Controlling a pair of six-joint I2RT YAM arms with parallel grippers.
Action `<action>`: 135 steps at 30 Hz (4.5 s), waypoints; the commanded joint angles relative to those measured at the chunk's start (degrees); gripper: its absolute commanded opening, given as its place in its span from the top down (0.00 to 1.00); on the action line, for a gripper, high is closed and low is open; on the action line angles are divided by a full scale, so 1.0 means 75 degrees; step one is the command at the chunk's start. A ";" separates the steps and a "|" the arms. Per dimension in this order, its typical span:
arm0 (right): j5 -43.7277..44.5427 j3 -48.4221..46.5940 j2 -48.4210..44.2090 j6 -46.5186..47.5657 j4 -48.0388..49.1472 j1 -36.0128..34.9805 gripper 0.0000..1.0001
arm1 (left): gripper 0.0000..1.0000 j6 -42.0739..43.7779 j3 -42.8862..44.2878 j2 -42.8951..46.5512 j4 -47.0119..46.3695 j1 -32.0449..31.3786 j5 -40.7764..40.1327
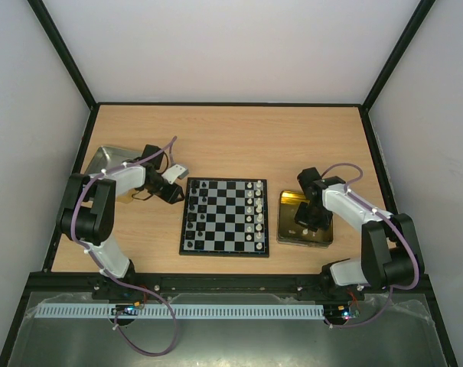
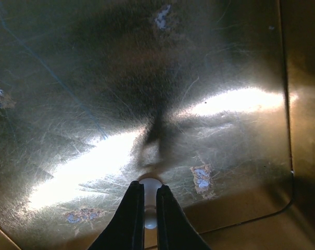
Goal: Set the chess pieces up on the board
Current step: Pick up the chess piece from the storage box, then place the chess piece on the chessboard.
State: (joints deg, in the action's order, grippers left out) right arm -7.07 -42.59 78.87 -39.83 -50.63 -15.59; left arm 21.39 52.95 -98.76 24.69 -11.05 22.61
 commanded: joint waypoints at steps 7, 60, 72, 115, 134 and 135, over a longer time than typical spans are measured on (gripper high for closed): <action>0.0149 -0.0012 0.0154 0.0096 -0.0011 0.0041 0.78 | 0.62 0.0044 -0.0427 -0.0468 0.0470 0.0020 -0.0413; 0.0681 -0.2571 -0.0270 -0.0433 -0.1261 -0.4759 0.98 | 0.62 -0.0080 -0.0419 -0.0379 0.0473 0.0153 -0.0735; -0.0045 -0.2053 0.0414 -0.0972 -0.0270 -0.6041 0.98 | 0.62 -0.0051 -0.0531 -0.0287 0.0388 0.0313 -0.0650; -0.0416 -0.1583 0.1360 -0.0844 0.0597 -0.6116 0.89 | 0.62 -0.0016 -0.0589 -0.0203 0.0369 0.0395 -0.0519; 0.0911 -0.3686 0.0502 -0.0498 -0.1464 -0.6114 0.73 | 0.65 0.0058 -0.0454 0.0296 0.0623 0.0554 -0.0932; 0.1106 -0.3758 0.0367 -0.0482 -0.1559 -0.6115 0.70 | 0.65 0.0114 -0.0391 0.0457 0.0743 0.0583 -0.1014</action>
State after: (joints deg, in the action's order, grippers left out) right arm -4.67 -66.54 85.78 -44.77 -54.46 -61.14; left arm 21.45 51.35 -97.19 23.62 -8.21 21.65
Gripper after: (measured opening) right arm 0.262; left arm 0.346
